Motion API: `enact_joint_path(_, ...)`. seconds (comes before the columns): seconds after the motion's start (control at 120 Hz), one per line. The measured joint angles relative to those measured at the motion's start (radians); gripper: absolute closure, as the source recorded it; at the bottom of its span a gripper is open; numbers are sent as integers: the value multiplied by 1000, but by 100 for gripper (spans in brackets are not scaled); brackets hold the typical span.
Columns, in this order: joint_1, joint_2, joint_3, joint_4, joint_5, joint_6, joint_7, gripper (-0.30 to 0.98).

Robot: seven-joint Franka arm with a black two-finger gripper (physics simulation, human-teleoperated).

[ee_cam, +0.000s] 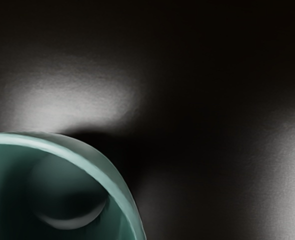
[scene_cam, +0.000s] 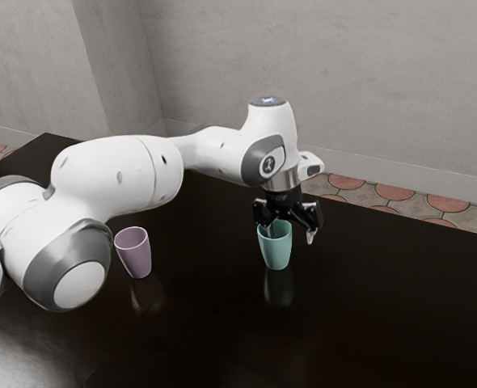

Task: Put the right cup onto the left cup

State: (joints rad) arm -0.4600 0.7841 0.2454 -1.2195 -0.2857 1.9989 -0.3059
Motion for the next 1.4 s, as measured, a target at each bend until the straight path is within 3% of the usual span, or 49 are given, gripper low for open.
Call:
enact_joint_path(0.142,0,11,1,0,1,1,-10,5)
enact_joint_path(0.35,0,12,9,1,1,-9,-22,51)
enact_joint_path(0.542,1,12,16,0,1,-29,-33,70)
enact_joint_path(0.833,0,4,30,-1,10,-58,-49,77)
enact_joint_path(1.017,-4,-38,31,-6,58,-104,-65,78)
enact_joint_path(1.167,-2,-144,31,-58,118,-154,-85,78)
enact_joint_path(1.4,38,-414,32,-371,234,-185,-116,78)
